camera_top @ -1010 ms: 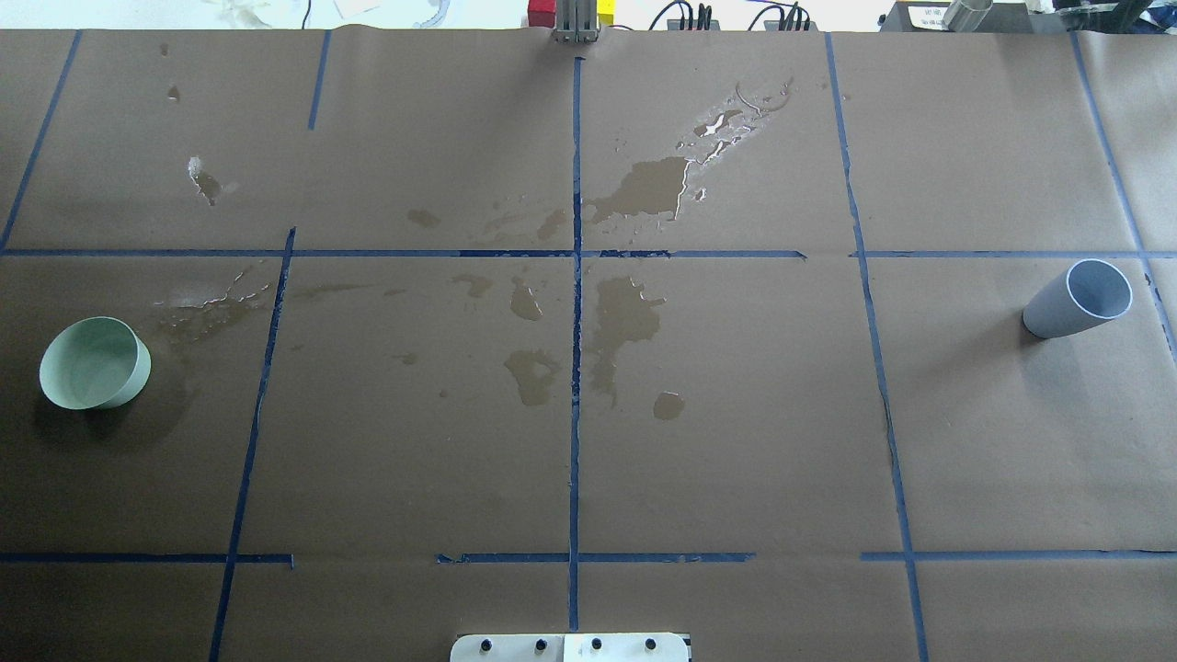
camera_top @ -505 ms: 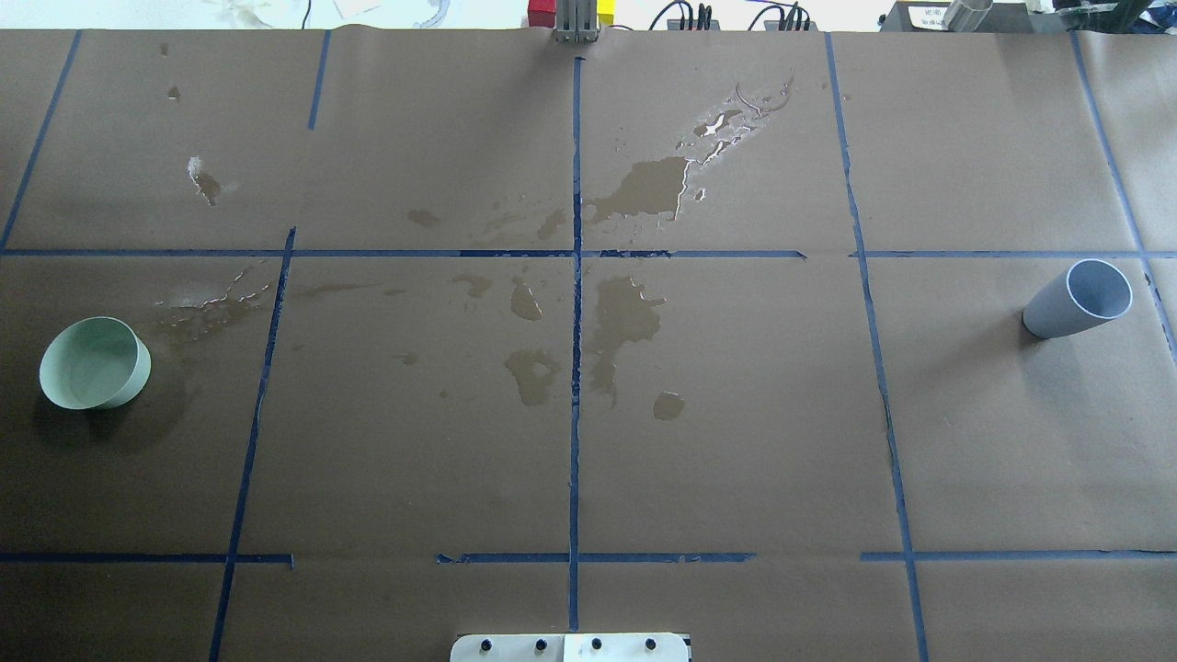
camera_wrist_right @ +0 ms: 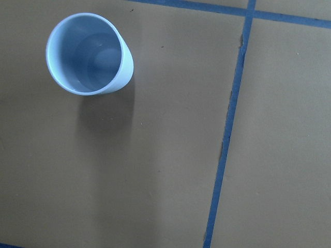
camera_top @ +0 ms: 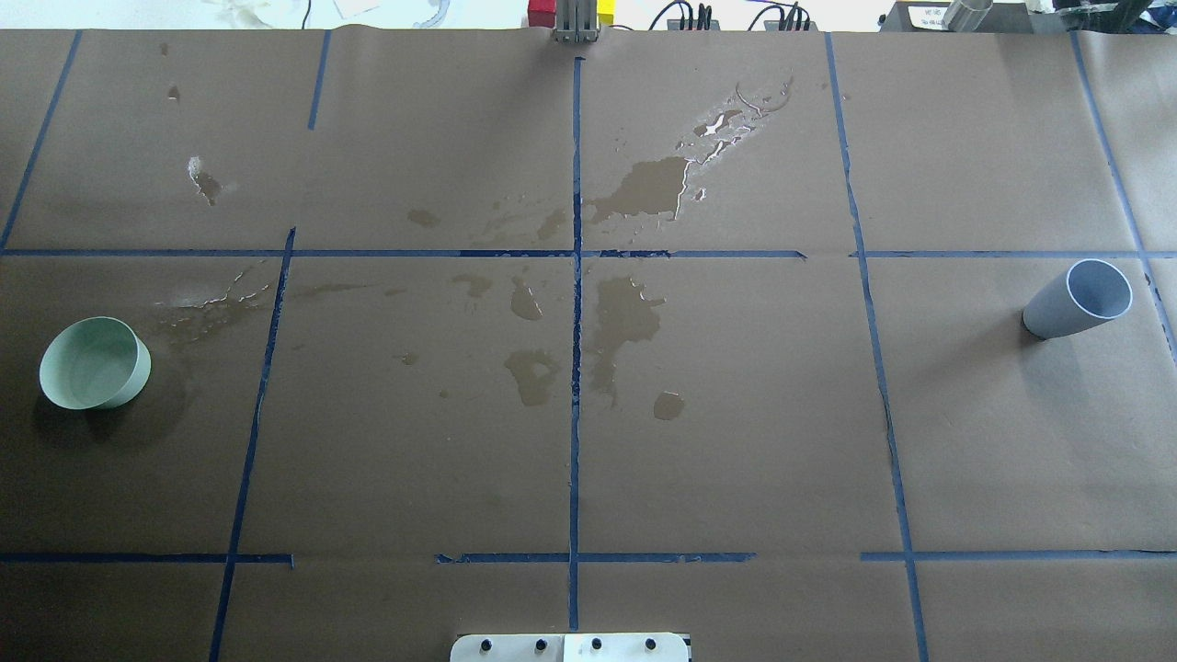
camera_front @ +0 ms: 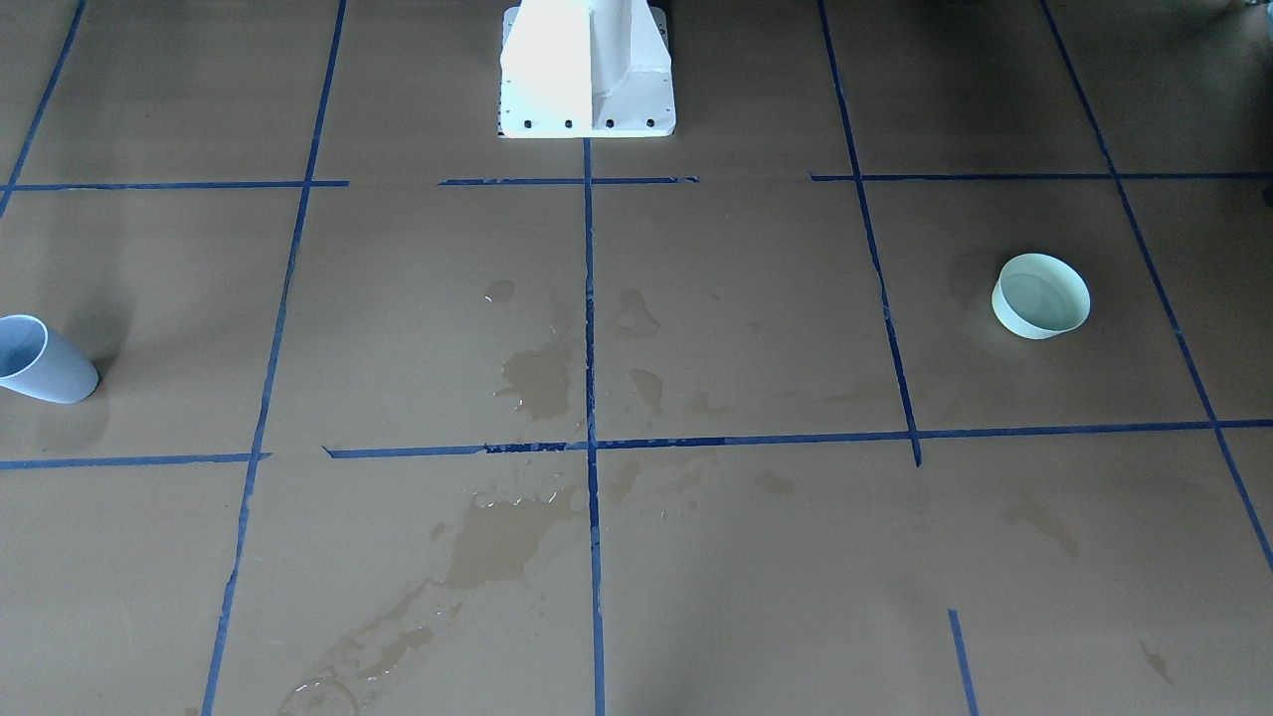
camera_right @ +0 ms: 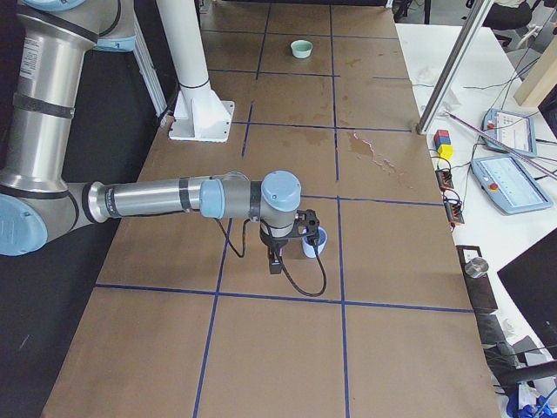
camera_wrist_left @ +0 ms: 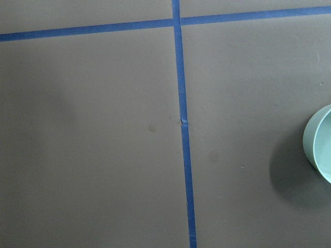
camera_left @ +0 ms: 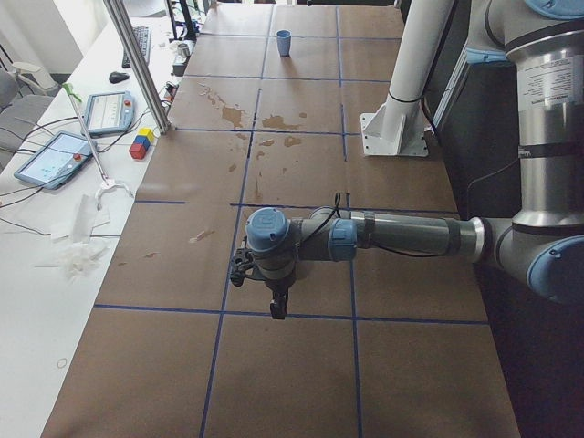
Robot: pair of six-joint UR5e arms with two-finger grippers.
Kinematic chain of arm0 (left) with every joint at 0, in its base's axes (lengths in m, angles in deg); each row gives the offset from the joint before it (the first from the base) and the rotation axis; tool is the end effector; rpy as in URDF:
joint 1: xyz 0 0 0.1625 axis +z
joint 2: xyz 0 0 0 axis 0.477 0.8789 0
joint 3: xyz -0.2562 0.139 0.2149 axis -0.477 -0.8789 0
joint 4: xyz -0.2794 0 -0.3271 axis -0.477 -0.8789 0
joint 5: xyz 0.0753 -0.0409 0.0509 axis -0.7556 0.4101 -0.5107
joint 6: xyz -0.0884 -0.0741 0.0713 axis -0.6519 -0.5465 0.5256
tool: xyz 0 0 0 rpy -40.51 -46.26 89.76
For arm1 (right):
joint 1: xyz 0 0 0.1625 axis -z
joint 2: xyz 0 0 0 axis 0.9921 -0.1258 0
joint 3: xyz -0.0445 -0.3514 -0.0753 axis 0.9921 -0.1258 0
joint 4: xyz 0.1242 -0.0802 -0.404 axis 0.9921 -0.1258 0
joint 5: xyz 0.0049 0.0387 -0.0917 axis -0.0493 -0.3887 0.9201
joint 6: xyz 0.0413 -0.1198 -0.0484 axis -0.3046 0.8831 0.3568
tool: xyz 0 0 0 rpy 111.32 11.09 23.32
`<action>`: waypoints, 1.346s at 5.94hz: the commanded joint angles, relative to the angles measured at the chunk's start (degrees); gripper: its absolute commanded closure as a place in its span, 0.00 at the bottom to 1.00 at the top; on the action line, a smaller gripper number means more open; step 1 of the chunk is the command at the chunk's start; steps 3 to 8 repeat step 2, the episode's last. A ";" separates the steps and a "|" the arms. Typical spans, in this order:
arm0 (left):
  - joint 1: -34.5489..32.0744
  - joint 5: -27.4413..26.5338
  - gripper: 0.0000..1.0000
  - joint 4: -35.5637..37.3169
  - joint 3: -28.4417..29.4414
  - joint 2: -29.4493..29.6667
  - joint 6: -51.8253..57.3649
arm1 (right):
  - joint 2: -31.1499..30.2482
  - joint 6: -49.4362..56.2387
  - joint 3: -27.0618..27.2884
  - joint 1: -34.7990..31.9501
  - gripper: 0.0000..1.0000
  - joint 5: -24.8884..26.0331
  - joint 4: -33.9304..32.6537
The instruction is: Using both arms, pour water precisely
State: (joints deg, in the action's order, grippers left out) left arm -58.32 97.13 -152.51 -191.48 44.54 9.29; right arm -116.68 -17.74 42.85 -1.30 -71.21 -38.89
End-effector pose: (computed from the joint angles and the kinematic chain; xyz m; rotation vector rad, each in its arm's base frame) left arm -0.0128 -0.4488 0.5992 -0.0288 0.7829 0.1084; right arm -0.0085 -0.4156 0.5540 -0.0071 -0.8179 -0.1680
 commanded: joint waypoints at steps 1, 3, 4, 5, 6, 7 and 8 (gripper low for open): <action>0.06 -0.34 0.00 -5.05 -0.41 0.36 0.04 | 0.00 -0.17 0.02 0.05 0.00 -0.48 0.76; 0.06 0.09 0.00 -7.19 0.11 0.36 -0.13 | 0.00 -0.08 0.11 0.05 0.00 -0.57 0.77; 0.06 0.09 0.00 -7.19 0.11 0.36 -0.13 | 0.00 -0.08 0.11 0.05 0.00 -0.57 0.77; 0.06 0.09 0.00 -7.19 0.11 0.36 -0.13 | 0.00 -0.08 0.11 0.05 0.00 -0.57 0.77; 0.06 0.09 0.00 -7.19 0.11 0.36 -0.13 | 0.00 -0.08 0.11 0.05 0.00 -0.57 0.77; 0.06 0.09 0.00 -7.19 0.11 0.36 -0.13 | 0.00 -0.08 0.11 0.05 0.00 -0.57 0.77; 0.06 0.09 0.00 -7.19 0.11 0.36 -0.13 | 0.00 -0.08 0.11 0.05 0.00 -0.57 0.77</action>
